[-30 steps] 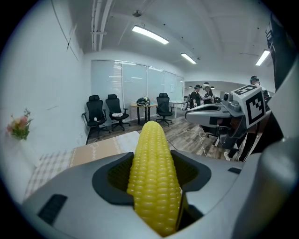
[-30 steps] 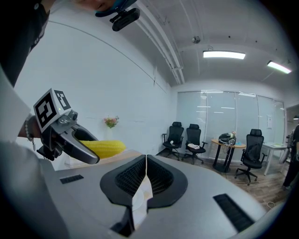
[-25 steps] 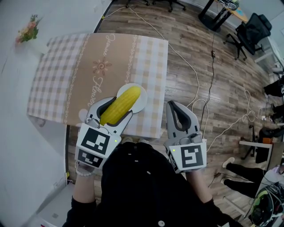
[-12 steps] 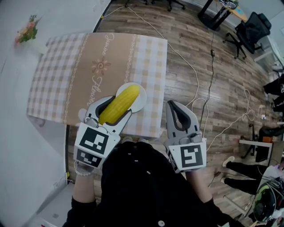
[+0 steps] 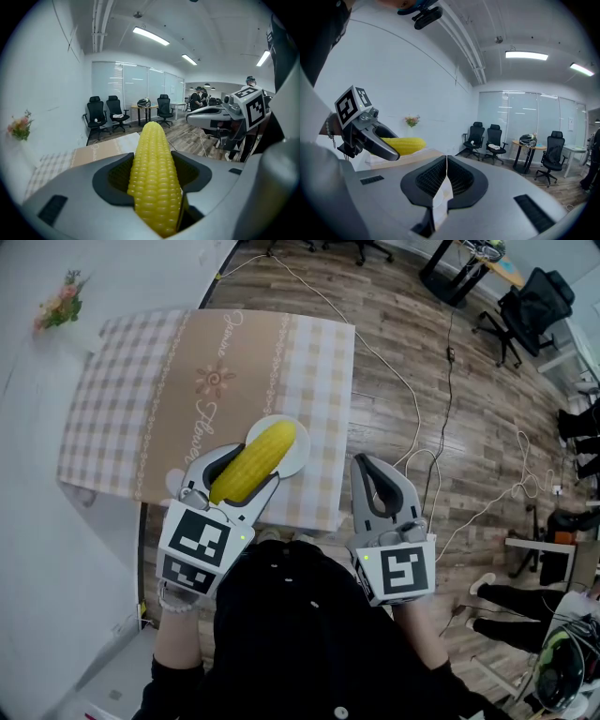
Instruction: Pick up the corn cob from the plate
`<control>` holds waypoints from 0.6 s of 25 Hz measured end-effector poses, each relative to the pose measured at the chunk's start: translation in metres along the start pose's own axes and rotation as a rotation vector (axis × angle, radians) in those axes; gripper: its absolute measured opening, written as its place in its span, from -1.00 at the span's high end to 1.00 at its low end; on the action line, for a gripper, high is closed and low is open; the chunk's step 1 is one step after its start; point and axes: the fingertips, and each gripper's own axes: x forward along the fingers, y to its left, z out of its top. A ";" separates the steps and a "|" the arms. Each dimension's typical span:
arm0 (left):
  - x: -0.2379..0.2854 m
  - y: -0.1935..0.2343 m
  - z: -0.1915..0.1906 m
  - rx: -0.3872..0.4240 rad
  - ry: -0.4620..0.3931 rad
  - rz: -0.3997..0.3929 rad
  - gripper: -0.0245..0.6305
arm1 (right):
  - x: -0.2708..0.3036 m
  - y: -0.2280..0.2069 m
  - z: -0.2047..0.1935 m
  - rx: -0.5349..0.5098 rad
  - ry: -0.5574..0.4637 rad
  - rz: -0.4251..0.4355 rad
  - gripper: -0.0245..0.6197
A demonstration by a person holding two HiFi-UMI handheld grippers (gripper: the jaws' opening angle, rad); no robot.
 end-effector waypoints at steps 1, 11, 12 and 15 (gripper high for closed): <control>0.000 0.000 0.000 -0.002 -0.001 -0.001 0.13 | 0.000 0.000 0.000 0.000 0.001 0.001 0.79; 0.000 -0.002 -0.001 -0.012 -0.006 -0.005 0.13 | -0.002 0.001 -0.001 -0.001 0.005 0.002 0.79; 0.000 -0.002 -0.001 -0.013 -0.006 -0.005 0.13 | -0.003 0.001 -0.002 -0.001 0.006 0.002 0.79; 0.000 -0.002 -0.002 -0.018 -0.008 -0.006 0.13 | -0.003 0.001 -0.003 0.002 0.009 0.001 0.79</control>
